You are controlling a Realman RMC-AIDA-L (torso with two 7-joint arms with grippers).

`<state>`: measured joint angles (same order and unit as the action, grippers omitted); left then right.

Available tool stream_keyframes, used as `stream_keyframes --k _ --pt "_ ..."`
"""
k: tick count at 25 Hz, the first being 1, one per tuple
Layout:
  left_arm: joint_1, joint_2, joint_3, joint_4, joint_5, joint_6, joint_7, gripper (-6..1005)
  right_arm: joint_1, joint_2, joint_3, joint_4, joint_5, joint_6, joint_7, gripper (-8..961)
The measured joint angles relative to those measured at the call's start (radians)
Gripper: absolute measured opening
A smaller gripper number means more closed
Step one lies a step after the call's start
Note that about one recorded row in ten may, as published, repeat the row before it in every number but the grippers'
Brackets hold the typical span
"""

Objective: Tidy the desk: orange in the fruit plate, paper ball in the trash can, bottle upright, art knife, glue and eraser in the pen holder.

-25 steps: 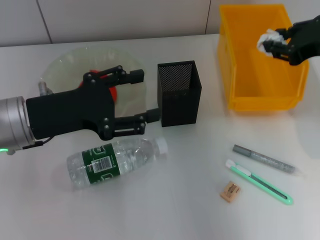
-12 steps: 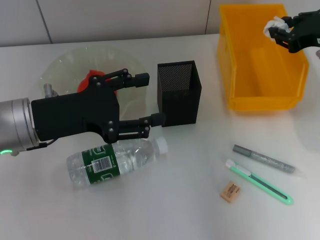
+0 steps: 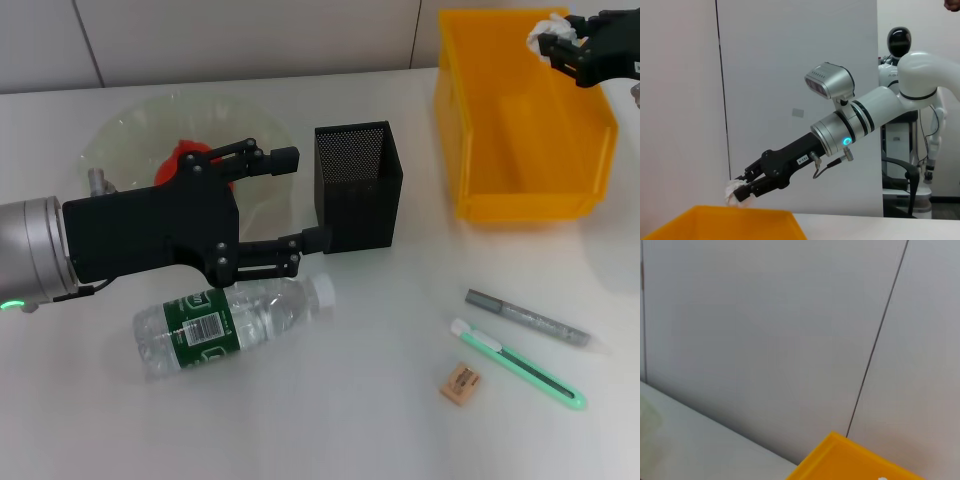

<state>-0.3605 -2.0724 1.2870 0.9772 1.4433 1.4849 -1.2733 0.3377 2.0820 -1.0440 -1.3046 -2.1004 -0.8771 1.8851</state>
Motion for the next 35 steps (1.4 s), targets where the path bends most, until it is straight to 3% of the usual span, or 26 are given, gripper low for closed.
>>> stream_keyframes --k 8,15,19,21,23,26,30,35 --pt "0.000 0.000 0.010 -0.001 0.001 0.002 0.000 815 -0.014 -0.002 0.007 0.025 0.058 0.027 -0.010 424" --pt "0.004 0.000 0.011 -0.002 0.003 0.003 0.000 815 -0.023 -0.001 0.007 0.026 0.078 0.027 -0.019 616" --pt "0.009 0.000 0.011 -0.002 0.002 0.002 0.000 814 -0.066 -0.001 0.008 0.023 0.265 0.004 -0.150 618" --pt "0.011 -0.001 0.011 -0.004 0.001 0.002 0.000 814 -0.126 -0.001 0.027 0.028 0.538 -0.104 -0.335 618" --pt "0.011 -0.001 0.011 -0.009 0.000 0.001 0.000 814 -0.139 -0.002 0.044 0.036 0.603 -0.156 -0.383 617" --pt "0.007 0.000 0.011 -0.015 0.002 0.002 0.000 814 -0.163 -0.002 0.132 0.083 0.739 -0.380 -0.483 617" --pt "0.004 0.001 0.013 -0.016 0.006 0.001 0.000 814 -0.156 -0.003 0.277 0.149 0.757 -0.649 -0.499 617" --pt "0.003 0.006 0.005 -0.017 0.012 -0.024 -0.013 814 -0.160 -0.004 0.329 0.178 0.721 -0.808 -0.508 617"
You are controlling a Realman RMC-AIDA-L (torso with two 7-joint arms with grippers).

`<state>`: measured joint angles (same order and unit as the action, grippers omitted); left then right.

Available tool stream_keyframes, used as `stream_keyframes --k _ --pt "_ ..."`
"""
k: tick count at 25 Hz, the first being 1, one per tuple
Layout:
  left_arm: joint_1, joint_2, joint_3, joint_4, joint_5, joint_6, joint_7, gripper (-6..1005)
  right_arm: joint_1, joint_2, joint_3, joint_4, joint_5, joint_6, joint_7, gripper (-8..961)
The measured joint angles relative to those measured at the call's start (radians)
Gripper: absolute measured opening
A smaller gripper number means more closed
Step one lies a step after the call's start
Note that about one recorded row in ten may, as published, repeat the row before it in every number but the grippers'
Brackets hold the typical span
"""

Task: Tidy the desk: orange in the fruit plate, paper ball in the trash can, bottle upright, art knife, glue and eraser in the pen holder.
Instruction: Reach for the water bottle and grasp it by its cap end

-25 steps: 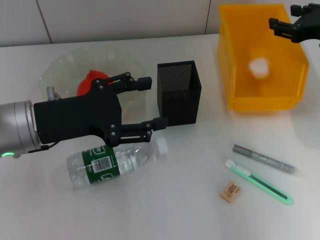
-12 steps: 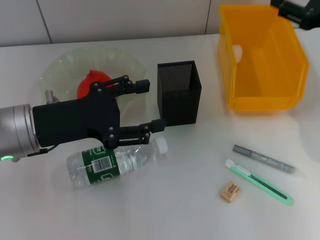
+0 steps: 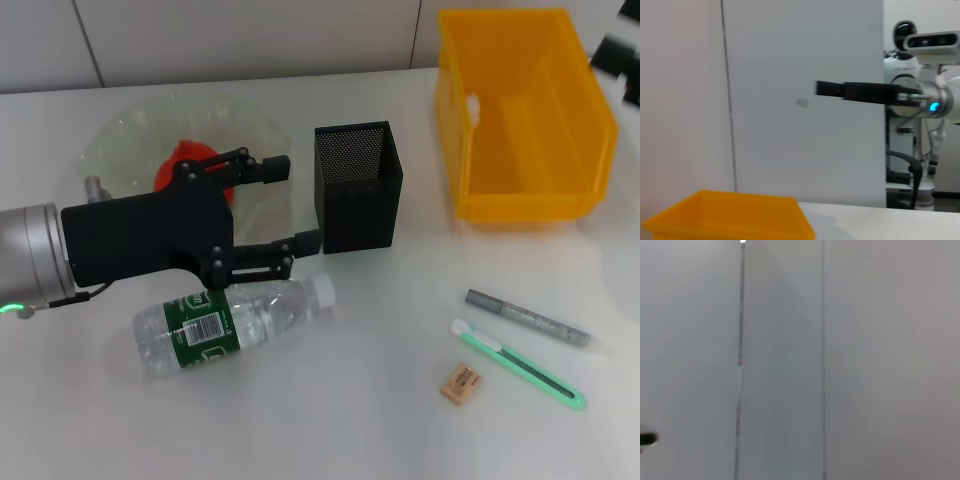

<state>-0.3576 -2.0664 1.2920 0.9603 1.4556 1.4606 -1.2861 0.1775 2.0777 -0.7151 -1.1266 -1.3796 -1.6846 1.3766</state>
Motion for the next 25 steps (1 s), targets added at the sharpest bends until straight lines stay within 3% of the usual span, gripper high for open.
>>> stream_keyframes --k 7,11,16,25 --pt "-0.030 0.001 -0.010 0.014 0.090 -0.037 -0.047 814 0.032 0.002 -0.035 -0.002 -0.246 -0.049 0.021 617" --pt "-0.088 -0.002 -0.005 0.016 0.208 -0.070 -0.113 814 0.091 0.005 -0.061 0.015 -0.428 -0.038 0.091 617" --pt "-0.134 -0.003 -0.001 0.005 0.283 -0.085 -0.140 814 0.145 0.006 -0.091 0.055 -0.539 -0.029 0.138 617" --pt "-0.141 -0.005 0.066 0.016 0.368 -0.180 -0.216 814 0.148 0.007 -0.182 0.055 -0.569 0.024 0.159 617"
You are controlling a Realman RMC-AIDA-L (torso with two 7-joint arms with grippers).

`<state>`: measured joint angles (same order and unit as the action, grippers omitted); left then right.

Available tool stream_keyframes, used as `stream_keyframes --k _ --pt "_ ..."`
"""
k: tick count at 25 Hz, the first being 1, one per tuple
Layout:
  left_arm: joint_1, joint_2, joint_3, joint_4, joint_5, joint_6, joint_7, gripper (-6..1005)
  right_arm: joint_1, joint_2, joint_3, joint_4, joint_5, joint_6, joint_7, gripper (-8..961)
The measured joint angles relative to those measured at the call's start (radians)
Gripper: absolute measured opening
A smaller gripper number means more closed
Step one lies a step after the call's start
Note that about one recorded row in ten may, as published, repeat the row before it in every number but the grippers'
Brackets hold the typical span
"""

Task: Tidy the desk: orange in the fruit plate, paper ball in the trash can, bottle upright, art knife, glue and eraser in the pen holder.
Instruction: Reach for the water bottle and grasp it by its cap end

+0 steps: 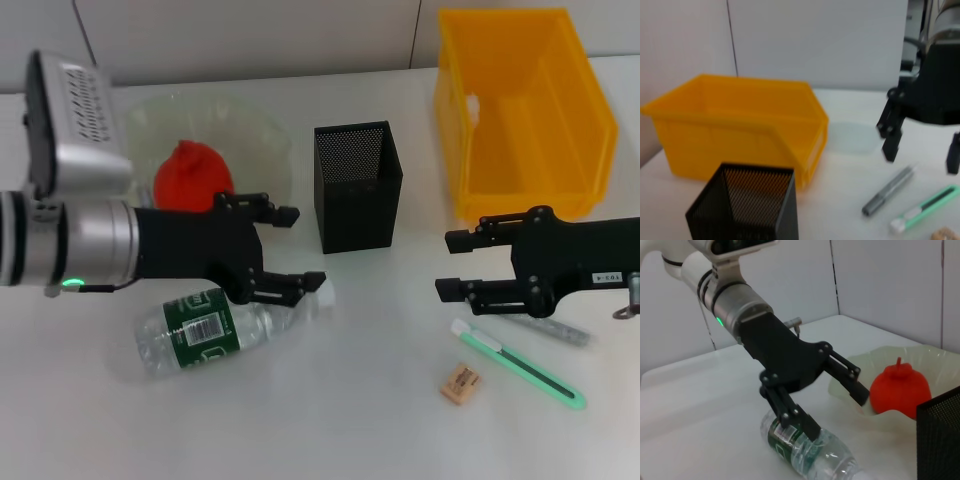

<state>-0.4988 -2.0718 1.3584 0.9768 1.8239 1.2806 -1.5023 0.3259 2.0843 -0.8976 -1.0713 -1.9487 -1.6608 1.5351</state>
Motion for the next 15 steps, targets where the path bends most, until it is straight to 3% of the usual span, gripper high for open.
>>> stream_keyframes --k 6,15 --pt "-0.016 -0.002 0.112 0.010 0.094 -0.132 -0.093 813 0.005 -0.001 -0.001 -0.002 -0.012 0.000 0.007 617" --pt "-0.052 -0.006 0.147 0.000 0.184 -0.171 -0.182 813 0.003 -0.003 -0.021 -0.008 -0.039 -0.001 0.020 617"
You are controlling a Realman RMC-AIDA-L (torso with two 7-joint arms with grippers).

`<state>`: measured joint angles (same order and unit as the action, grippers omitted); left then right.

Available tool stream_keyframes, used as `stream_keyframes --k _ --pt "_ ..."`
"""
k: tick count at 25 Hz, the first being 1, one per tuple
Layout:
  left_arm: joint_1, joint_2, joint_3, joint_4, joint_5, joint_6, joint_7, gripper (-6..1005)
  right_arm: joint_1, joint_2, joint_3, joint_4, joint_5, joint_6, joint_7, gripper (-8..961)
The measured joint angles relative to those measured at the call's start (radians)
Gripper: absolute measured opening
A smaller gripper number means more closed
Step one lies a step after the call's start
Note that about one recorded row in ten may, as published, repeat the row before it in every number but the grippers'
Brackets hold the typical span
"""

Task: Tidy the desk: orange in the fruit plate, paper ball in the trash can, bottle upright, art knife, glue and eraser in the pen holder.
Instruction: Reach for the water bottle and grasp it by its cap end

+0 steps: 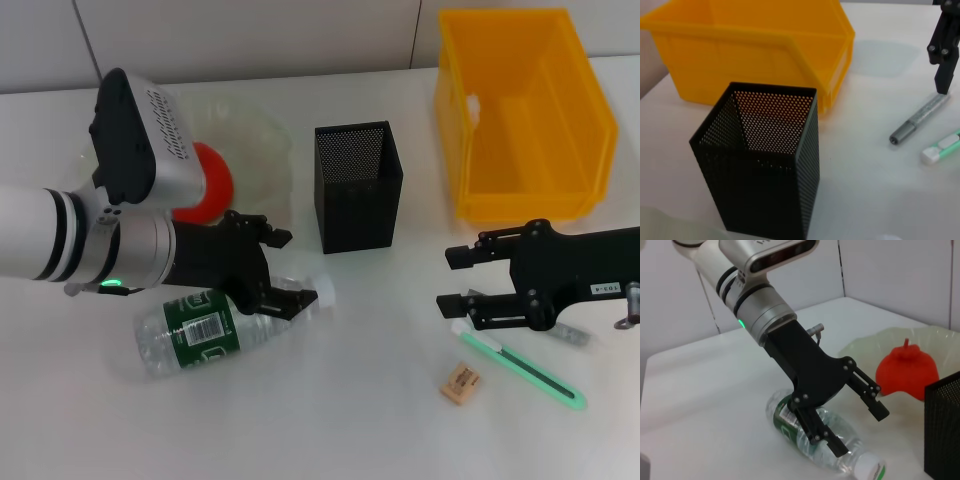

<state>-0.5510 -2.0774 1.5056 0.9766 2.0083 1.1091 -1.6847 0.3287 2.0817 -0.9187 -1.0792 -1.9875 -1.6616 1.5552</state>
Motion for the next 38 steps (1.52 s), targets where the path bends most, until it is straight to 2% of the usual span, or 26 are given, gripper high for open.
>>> stream_keyframes --k 6,38 --pt "-0.004 0.000 0.043 -0.003 0.016 -0.004 -0.015 813 0.000 0.000 -0.004 -0.007 -0.012 0.000 0.002 617" --pt "-0.030 -0.003 0.133 -0.041 0.008 -0.093 -0.052 810 0.010 0.002 -0.008 0.001 -0.048 0.000 0.012 617"
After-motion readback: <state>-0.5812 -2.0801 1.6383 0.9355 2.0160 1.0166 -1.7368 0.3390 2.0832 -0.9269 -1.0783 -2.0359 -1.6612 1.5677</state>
